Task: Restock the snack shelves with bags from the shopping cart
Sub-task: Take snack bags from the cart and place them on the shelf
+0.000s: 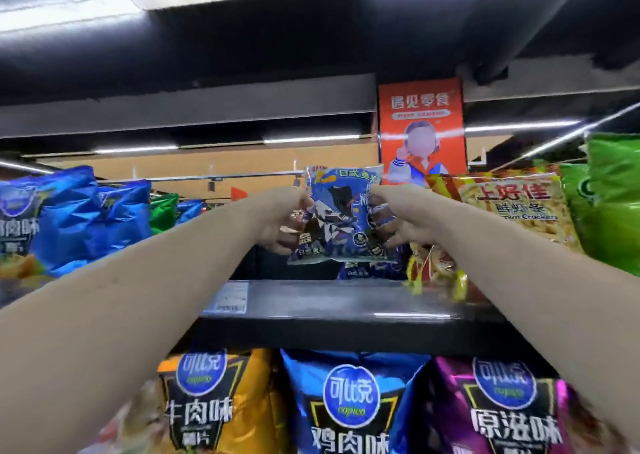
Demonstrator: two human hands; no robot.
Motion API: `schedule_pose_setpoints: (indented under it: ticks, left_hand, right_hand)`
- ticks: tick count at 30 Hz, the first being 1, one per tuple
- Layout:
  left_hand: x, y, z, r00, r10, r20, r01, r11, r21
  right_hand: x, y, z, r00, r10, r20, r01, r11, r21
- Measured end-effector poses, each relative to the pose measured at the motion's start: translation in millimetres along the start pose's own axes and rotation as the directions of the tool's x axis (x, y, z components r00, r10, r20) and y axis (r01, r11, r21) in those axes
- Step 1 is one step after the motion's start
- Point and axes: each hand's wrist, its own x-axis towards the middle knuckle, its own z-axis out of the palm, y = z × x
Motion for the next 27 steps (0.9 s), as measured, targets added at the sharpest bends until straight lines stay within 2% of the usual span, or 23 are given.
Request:
schedule_pose_setpoints:
  ticks: [3, 6, 11, 17, 20, 27]
  left_hand:
    - [27.8, -3.5, -0.8, 0.995, -0.019, 0.093, 0.02, 1.0, -0.006]
    - [45.9, -3.4, -1.3, 0.972, 0.037, 0.231, -0.026, 0.998, -0.048]
    - [60.2, -10.7, -3.7, 0.89, 0.096, 0.446, -0.024, 0.986, -0.165]
    - [72.2, -20.9, 8.4, 0.848, 0.096, 0.522, -0.052, 0.994, -0.099]
    - [75.8, -19.0, 17.2, 0.823, 0.099, 0.559, -0.08, 0.995, -0.059]
    - [85.0, -30.3, 21.2, 0.823, 0.102, 0.559, -0.159, 0.986, 0.055]
  right_hand:
    - [12.1, -1.1, 2.9, 0.996, 0.045, -0.077, -0.047, 0.999, -0.022]
    - [22.3, 0.0, 3.5, 0.984, 0.09, -0.153, -0.092, 0.996, -0.005]
    - [30.1, 11.9, -3.1, 0.961, 0.129, -0.246, -0.12, 0.991, 0.052]
    - [37.1, 19.9, -10.7, 0.966, 0.171, -0.195, -0.18, 0.983, -0.028]
    - [40.1, 20.8, -16.1, 0.956, 0.197, -0.218, -0.218, 0.973, -0.076]
    - [35.9, 22.2, -13.0, 0.953, 0.216, -0.214, -0.257, 0.948, -0.187]
